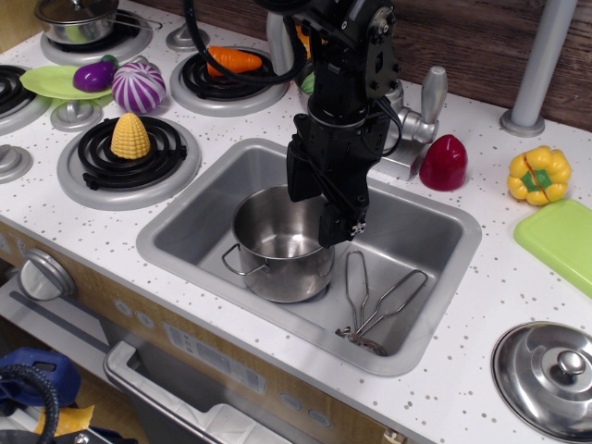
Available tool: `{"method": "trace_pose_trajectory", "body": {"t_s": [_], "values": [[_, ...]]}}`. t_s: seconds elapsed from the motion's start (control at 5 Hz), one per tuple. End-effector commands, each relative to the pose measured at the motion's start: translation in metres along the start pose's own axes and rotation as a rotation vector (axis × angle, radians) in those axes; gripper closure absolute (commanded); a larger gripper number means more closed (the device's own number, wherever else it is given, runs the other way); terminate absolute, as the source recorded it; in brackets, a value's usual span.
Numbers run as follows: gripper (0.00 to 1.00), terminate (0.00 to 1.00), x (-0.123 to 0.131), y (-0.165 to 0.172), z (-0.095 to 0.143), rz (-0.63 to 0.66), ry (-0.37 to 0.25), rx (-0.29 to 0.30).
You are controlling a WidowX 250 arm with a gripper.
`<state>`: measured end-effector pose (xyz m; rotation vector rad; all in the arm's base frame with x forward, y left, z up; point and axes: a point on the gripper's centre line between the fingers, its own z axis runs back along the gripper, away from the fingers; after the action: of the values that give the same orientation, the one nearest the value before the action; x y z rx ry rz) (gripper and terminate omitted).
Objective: Pick up pot from sink
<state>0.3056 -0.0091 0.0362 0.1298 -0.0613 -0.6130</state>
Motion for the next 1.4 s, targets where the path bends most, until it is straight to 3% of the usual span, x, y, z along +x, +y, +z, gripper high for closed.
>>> {"method": "trace_pose_trajectory", "body": {"t_s": [0.0,0.8,1.0,1.2], "values": [[0.0,0.0,0.0,0.0,0.0,0.0,0.0,0.0],[0.0,0.0,-0.019,0.009,-0.052,-0.042,-0.148,-0.026],[0.0,0.0,-0.023,0.005,-0.064,-0.023,-0.204,0.02],[1.0,0.0,-0.026,0.009,-0.072,-0.015,-0.253,0.008]]}}
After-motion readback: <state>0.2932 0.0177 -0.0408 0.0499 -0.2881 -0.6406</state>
